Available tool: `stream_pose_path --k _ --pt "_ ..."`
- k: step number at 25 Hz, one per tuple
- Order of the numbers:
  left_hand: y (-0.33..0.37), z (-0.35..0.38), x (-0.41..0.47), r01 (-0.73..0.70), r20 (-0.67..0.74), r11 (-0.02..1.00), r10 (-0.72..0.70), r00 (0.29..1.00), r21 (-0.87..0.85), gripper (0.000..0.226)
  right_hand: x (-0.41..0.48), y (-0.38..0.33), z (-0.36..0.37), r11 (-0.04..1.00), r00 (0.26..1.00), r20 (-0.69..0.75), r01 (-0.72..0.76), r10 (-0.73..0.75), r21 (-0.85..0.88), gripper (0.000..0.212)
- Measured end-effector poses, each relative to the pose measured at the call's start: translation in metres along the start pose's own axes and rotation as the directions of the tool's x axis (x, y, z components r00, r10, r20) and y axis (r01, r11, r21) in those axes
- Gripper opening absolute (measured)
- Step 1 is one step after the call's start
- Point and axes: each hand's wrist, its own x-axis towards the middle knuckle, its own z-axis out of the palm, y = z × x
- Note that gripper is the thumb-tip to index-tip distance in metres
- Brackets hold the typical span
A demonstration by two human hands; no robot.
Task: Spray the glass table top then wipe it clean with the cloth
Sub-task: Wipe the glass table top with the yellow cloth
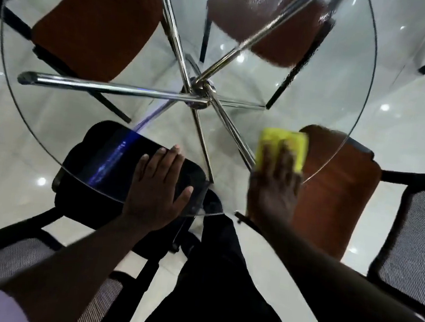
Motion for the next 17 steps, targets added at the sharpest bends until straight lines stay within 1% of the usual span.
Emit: stream_pose_path --k 1,2,3,4,5,6,7,8,9,10,11,12,13,14,15,16,17 --pt "-0.006 -0.006 0.014 -0.036 0.0 0.999 0.036 0.999 -0.006 0.071 0.001 0.0 0.001 0.939 0.936 0.09 0.344 -0.34 -0.031 0.063" --pt "-0.016 -0.012 0.035 -0.073 -0.01 0.997 0.073 0.997 0.003 0.07 0.02 0.011 -0.004 0.754 0.748 0.189 0.655 -0.637 -0.052 0.06" --pt "-0.028 -0.015 0.059 -0.087 -0.029 0.996 0.088 0.996 0.027 0.07 0.054 0.025 -0.012 0.573 0.576 0.235 0.815 -0.783 -0.086 0.059" --pt "-0.042 -0.016 0.084 -0.076 -0.048 0.996 0.079 0.996 0.048 0.071 0.088 0.038 -0.019 0.549 0.565 0.225 0.825 -0.794 -0.135 0.059" --pt "-0.056 -0.014 0.105 -0.052 -0.062 0.997 0.056 0.997 0.058 0.072 0.12 0.046 -0.023 0.696 0.717 0.144 0.697 -0.682 -0.171 0.06" --pt "-0.067 -0.01 0.12 -0.028 -0.069 0.998 0.031 0.997 0.055 0.073 0.144 0.046 -0.027 0.904 0.912 0.035 0.41 -0.409 -0.122 0.062" --pt "-0.076 -0.007 0.128 -0.002 -0.07 0.999 0.006 0.998 0.053 0.074 0.153 0.036 -0.027 0.999 0.997 -0.075 0.031 -0.032 -0.014 0.063" --pt "-0.079 -0.004 0.13 0.019 -0.058 0.999 -0.016 0.998 0.048 0.075 0.15 0.019 -0.025 0.974 0.972 -0.08 -0.218 0.223 0.064 0.064" --pt "-0.08 -0.002 0.128 0.034 -0.047 0.999 -0.033 0.998 0.033 0.077 0.142 -0.003 -0.021 0.949 0.948 -0.059 -0.309 0.313 0.059 0.065" --pt "-0.08 0.0 0.126 0.038 -0.025 0.999 -0.038 0.999 0.011 0.079 0.133 -0.018 -0.017 0.98 0.978 -0.064 -0.196 0.197 0.025 0.065" --pt "-0.082 -0.001 0.128 0.04 0.003 0.999 -0.04 0.999 -0.001 0.08 0.128 -0.025 -0.013 0.996 0.996 -0.038 0.086 -0.086 -0.008 0.065" --pt "-0.082 -0.003 0.128 0.047 0.035 0.999 -0.046 0.998 -0.004 0.082 0.131 -0.02 -0.012 0.896 0.897 0.054 0.441 -0.438 -0.049 0.064" --pt "-0.082 -0.004 0.129 0.062 0.059 0.998 -0.062 0.996 -0.009 0.083 0.156 -0.007 -0.018 0.726 0.731 0.128 0.681 -0.67 -0.095 0.062" --pt "-0.083 -0.003 0.131 0.083 0.072 0.996 -0.082 0.994 -0.016 0.083 0.187 -0.001 -0.021 0.673 0.683 0.143 0.731 -0.717 -0.118 0.061" --pt "-0.084 -0.002 0.133 0.097 0.087 0.995 -0.095 0.992 -0.021 0.084 0.212 -0.003 -0.019 0.759 0.771 0.1 0.637 -0.629 -0.137 0.061" --pt "-0.084 -0.002 0.133 0.1 0.109 0.995 -0.096 0.989 -0.028 0.085 0.225 -0.018 -0.018 0.939 0.941 0.026 0.339 -0.338 -0.056 0.062" --pt "-0.082 -0.004 0.131 0.099 0.126 0.994 -0.093 0.988 -0.039 0.085 0.225 -0.041 -0.015 0.999 1.0 -0.003 0.01 -0.009 0.04 0.063"
